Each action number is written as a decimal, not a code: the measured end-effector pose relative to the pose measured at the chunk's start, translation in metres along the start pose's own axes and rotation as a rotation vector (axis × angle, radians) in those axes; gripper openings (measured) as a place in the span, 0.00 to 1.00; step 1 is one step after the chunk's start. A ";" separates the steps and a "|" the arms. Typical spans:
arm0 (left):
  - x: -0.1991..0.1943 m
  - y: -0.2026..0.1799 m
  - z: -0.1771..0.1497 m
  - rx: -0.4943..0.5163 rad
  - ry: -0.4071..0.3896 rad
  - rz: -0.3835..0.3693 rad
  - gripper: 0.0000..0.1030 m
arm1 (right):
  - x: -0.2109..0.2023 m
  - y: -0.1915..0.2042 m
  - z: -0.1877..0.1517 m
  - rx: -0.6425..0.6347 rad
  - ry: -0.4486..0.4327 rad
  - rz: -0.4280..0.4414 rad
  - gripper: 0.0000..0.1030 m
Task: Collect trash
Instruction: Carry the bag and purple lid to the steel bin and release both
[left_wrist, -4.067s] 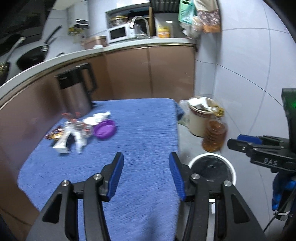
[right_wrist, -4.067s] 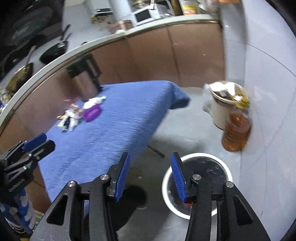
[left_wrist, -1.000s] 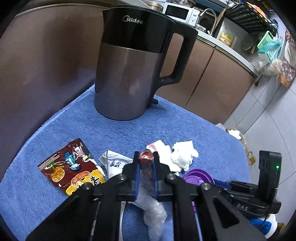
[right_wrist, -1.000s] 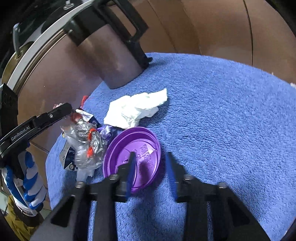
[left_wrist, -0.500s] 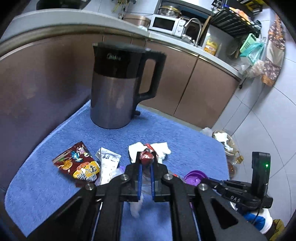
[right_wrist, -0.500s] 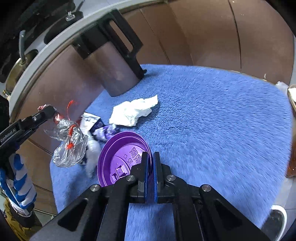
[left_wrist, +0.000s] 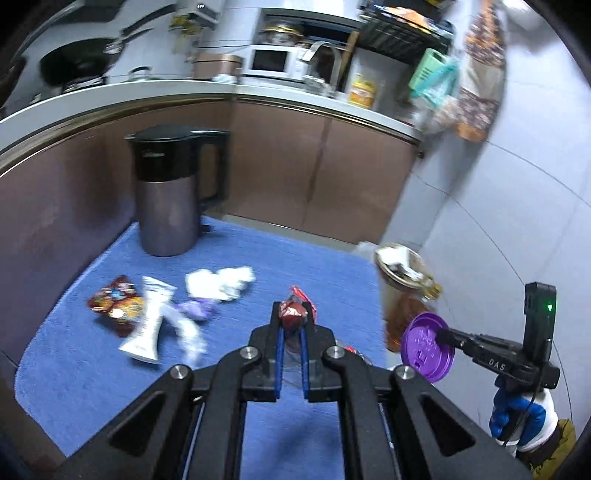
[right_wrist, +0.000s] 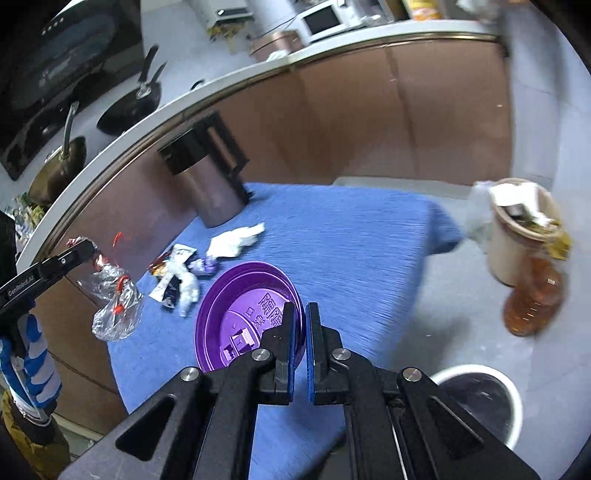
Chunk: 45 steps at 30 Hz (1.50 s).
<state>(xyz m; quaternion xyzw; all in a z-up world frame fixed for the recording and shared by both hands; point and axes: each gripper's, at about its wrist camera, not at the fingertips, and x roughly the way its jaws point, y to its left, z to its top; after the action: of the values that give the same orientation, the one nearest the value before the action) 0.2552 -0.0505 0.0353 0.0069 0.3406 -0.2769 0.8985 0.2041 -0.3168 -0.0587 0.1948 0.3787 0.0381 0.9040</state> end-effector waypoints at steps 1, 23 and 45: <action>0.002 -0.013 -0.003 0.017 0.007 -0.015 0.06 | -0.014 -0.010 -0.006 0.006 -0.012 -0.028 0.05; 0.185 -0.241 -0.122 0.305 0.335 -0.164 0.09 | -0.023 -0.202 -0.123 0.213 0.117 -0.474 0.07; 0.219 -0.244 -0.134 0.204 0.446 -0.231 0.10 | -0.027 -0.204 -0.133 0.233 0.066 -0.497 0.35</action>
<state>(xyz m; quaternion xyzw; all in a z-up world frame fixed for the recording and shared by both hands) 0.1857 -0.3375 -0.1595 0.1193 0.4989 -0.4019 0.7585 0.0761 -0.4673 -0.2034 0.1974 0.4460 -0.2224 0.8442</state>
